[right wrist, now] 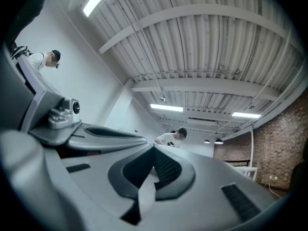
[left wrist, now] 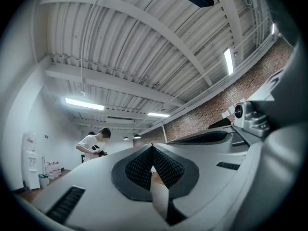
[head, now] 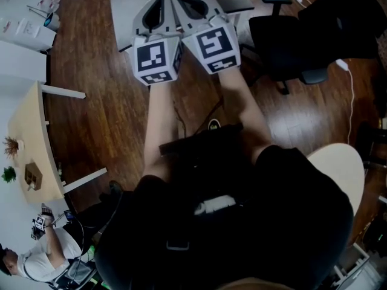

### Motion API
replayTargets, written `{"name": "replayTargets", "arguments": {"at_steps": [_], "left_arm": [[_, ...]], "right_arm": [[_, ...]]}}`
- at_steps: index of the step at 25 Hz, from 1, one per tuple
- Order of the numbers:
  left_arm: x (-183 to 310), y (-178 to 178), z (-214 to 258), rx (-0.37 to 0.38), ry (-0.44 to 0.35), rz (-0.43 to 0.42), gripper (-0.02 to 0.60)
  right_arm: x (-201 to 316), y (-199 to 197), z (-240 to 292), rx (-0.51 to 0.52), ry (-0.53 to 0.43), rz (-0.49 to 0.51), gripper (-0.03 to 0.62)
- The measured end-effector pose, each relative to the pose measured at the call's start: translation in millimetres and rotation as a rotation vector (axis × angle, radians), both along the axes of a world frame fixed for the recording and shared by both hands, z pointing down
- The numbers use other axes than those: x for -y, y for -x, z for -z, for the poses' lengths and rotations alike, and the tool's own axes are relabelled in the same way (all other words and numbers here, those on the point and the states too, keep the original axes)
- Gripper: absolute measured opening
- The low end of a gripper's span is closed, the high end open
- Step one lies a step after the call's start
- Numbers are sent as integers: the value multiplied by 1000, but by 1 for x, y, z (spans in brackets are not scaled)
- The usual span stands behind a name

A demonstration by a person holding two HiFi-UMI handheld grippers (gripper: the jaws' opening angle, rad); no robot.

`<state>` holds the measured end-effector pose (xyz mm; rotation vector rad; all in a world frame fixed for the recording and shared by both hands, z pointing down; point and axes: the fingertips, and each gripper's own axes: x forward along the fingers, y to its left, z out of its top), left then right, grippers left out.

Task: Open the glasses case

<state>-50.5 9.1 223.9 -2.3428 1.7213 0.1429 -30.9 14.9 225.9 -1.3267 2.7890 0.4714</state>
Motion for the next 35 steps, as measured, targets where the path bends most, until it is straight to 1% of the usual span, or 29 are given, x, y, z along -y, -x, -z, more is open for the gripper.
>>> {"name": "replayTargets", "arguments": {"at_steps": [4,6,12,15,20,25,31,35], "left_arm": [[12,-1,5,29,-23,36,-2],[16,2,6,30,-32,45,-2],[36,6,-6,45,-7,58,-1],[53,12,-13,37,4,53,-2],[96,23,-22,22,15,42,-2],[145,49,-23,15,22,32,-2],[204,72,-34,-12,49,11,-2],[232,95,-37,-31,61,4,-2]], "right_arm": [[15,0,2,-7,-13,17,3],[20,3,2,-9,-13,25,3],[39,7,-9,7,9,39,3],[56,13,-15,0,19,35,3],[99,24,-24,-14,30,25,3],[148,50,-25,-24,37,15,2],[206,73,-36,-50,65,-6,2],[234,96,-38,-69,76,-12,2]]}}
